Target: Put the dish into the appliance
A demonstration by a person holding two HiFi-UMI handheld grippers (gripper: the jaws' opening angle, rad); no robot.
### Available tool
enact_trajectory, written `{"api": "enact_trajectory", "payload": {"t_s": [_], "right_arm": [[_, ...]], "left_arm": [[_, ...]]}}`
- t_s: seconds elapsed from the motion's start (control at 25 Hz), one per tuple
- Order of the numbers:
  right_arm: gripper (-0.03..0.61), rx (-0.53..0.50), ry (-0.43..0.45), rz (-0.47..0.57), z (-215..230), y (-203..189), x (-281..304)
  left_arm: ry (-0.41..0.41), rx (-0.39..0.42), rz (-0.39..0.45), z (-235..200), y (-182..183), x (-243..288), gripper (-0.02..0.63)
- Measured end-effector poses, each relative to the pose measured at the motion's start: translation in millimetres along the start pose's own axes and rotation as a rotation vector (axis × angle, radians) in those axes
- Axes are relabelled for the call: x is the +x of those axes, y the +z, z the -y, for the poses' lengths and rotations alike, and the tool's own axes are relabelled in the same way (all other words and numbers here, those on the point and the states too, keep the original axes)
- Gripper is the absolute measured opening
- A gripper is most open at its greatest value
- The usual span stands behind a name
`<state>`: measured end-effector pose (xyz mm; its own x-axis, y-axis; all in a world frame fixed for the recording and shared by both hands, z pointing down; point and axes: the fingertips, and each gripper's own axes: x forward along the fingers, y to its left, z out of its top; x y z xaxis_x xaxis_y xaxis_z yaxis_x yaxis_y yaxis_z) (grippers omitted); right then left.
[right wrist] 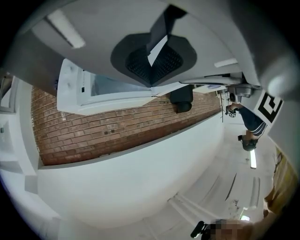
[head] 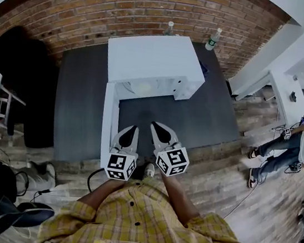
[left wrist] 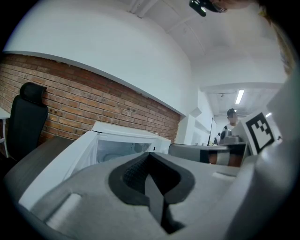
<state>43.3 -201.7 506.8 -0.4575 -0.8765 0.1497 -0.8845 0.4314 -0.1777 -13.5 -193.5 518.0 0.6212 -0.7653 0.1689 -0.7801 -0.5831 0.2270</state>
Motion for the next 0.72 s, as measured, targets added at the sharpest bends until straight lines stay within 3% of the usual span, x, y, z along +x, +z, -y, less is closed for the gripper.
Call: {"api": "enact_trajectory", "payload": {"t_s": [0.72], "right_arm": [[0.003,-0.03,-0.017,0.008,-1.3,0.0,-11.1]], "left_arm": [[0.008,0.004,0.025,-0.5,3.7,-4.0,-0.003]]}}
